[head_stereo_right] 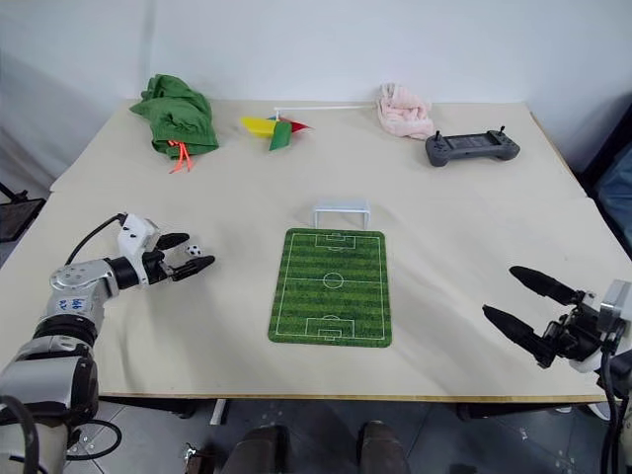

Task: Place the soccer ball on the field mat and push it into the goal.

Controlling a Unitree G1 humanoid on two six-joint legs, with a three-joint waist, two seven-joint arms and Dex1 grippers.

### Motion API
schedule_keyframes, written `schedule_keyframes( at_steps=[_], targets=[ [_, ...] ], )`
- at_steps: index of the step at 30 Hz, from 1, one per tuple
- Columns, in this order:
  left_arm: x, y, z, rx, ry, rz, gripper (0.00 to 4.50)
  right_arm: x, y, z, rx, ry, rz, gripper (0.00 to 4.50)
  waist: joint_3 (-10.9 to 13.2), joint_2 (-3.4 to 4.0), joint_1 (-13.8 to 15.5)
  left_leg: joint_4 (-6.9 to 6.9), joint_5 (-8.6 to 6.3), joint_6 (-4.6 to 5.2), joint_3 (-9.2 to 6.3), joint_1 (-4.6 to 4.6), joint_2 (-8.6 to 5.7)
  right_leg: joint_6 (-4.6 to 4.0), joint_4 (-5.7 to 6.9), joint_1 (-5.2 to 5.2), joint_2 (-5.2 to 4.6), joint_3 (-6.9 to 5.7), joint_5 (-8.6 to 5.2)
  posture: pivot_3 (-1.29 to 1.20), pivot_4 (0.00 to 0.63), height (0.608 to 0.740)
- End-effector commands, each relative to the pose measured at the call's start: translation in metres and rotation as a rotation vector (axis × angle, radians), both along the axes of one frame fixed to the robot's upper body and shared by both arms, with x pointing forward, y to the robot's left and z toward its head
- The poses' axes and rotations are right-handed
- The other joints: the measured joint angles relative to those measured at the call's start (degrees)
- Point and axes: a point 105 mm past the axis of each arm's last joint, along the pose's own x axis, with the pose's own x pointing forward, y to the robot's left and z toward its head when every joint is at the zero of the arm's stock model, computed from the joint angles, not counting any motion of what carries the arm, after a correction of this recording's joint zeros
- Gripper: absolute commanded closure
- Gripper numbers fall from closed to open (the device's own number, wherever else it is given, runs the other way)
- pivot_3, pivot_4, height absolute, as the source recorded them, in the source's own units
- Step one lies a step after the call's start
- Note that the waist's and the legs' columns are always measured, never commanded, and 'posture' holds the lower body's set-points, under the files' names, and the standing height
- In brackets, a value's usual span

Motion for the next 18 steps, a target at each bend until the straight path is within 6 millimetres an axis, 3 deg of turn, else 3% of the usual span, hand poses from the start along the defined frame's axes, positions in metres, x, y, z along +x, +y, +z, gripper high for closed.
schedule_keyframes(
  at_steps=[1,11,18],
  targets=[
    [0.001,-0.002,0.003,0.012,0.000,-0.019,0.59,-0.006,-0.006,0.015,-0.034,-0.045,-0.023,0.00,0.00,0.00,0.02,0.00,0.00,0.00,0.00,0.00,0.00,0.00,0.00,0.00,0.00,0.00,0.00,0.00,0.150,0.740],
    [0.002,-0.003,0.007,0.025,-0.003,-0.043,3.52,-0.009,-0.010,0.015,-0.038,-0.039,-0.016,0.00,0.00,0.00,-0.04,0.02,0.01,-0.01,0.02,0.02,0.02,0.00,0.02,0.01,0.04,0.05,0.00,0.00,0.150,0.740],
    [0.001,-0.001,0.017,0.024,-0.030,-0.059,3.64,-0.008,-0.010,0.015,-0.042,-0.033,0.001,0.00,0.00,0.00,-0.01,0.01,0.01,-0.01,0.01,0.01,0.03,0.00,0.01,0.00,0.05,0.05,0.00,0.00,0.150,0.740]
  ],
)
